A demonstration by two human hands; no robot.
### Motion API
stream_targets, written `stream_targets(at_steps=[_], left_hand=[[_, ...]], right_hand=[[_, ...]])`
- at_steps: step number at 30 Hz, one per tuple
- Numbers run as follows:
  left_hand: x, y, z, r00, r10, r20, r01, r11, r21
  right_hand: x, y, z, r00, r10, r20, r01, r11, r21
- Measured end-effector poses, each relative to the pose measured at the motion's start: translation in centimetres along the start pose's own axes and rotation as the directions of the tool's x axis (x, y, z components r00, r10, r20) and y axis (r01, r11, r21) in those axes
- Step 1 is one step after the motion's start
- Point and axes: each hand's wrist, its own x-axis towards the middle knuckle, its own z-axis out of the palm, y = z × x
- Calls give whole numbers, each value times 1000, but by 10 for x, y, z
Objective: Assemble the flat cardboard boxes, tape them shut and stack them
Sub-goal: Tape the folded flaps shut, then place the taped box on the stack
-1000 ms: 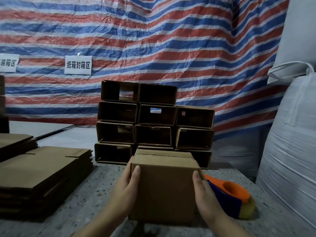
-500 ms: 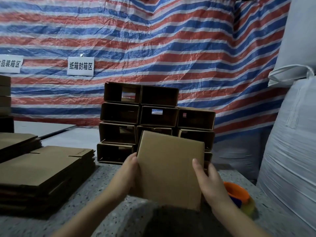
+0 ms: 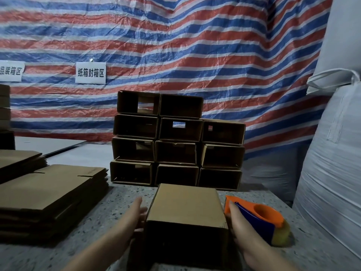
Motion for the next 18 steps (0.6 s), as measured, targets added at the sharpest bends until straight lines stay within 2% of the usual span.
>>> stream_targets(at_steps=[3,5,8,9,11,13,16,18], left_hand=[[-7,1,1,998,69,-7,-69,998,-7],[-12,0,7,999,45,6,-44,995,-84],[-29,3,24,995,19,99,-3,988,-157],[-28,9,30,997,17,79,-5,988,-154],[-28,15,34,990,137,16,-134,982,-134],[-26,32,45,951,305,-43,-307,950,-61],[-39,77,66,819,570,63,-572,819,28],[-35,116,80,733,673,96,-679,732,49]], right_hand=[[6,-1,4,998,-46,-39,50,993,106],[4,2,8,997,-78,-23,80,984,157],[-2,4,16,992,-122,37,111,972,207],[-1,4,17,988,-152,40,141,970,200],[-1,-4,16,975,-223,-22,224,958,179],[-3,-25,10,951,-302,-59,307,922,236],[-9,-81,-6,878,-470,-94,477,837,269],[-17,-126,-19,804,-582,-123,594,772,228]])
